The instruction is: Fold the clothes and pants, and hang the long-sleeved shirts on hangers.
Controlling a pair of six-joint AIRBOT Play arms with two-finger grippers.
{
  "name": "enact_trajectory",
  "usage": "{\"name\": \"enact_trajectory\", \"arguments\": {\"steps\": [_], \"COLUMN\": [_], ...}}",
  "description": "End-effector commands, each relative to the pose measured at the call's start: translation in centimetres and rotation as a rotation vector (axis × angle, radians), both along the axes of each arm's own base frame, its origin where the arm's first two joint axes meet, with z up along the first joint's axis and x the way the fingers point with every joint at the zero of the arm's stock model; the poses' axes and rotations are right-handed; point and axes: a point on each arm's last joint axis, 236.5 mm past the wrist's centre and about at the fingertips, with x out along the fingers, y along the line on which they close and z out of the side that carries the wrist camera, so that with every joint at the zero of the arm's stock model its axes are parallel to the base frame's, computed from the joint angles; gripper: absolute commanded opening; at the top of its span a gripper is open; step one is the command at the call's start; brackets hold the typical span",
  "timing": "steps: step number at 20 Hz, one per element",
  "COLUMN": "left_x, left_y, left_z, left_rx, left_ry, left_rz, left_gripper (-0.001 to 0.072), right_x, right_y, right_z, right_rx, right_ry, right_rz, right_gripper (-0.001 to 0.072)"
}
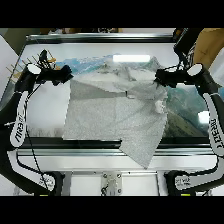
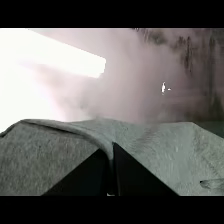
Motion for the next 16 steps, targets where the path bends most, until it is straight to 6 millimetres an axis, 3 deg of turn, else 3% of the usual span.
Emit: {"name": "enact_trajectory", "arguments": {"steps": [1, 4, 7, 16], "left_x": [0.9, -0.7, -3.1, -12.2], "left_y": [1.1, 2.4, 2.6, 1.4], "left_z": [1.1, 1.9, 0.7, -9.3], "left_rx": [-0.001, 0.010, 0.020, 0.012], "left_ry": [-0.013, 0.010, 0.040, 0.265], "left_rz": [0.000, -0.013, -0.018, -0.006], "left_gripper": [0.0009, 0.0009, 0.0008, 0.0009], "right_x": [0.6, -1.4, -4.8, -16.6], "right_y": [-2.0, -4.2, -4.7, -5.1], "right_z": [0.3, 1.6, 1.1, -7.3], "right_rx": [-0.107, -0.239, -0.306, -0.366], "right_ry": [-0.048, -0.015, 0.076, 0.302], "right_rz": [0.004, 0.012, 0.062, 0.109], "right_gripper": [0.0022, 0.0022, 0.0022, 0.0022]}}
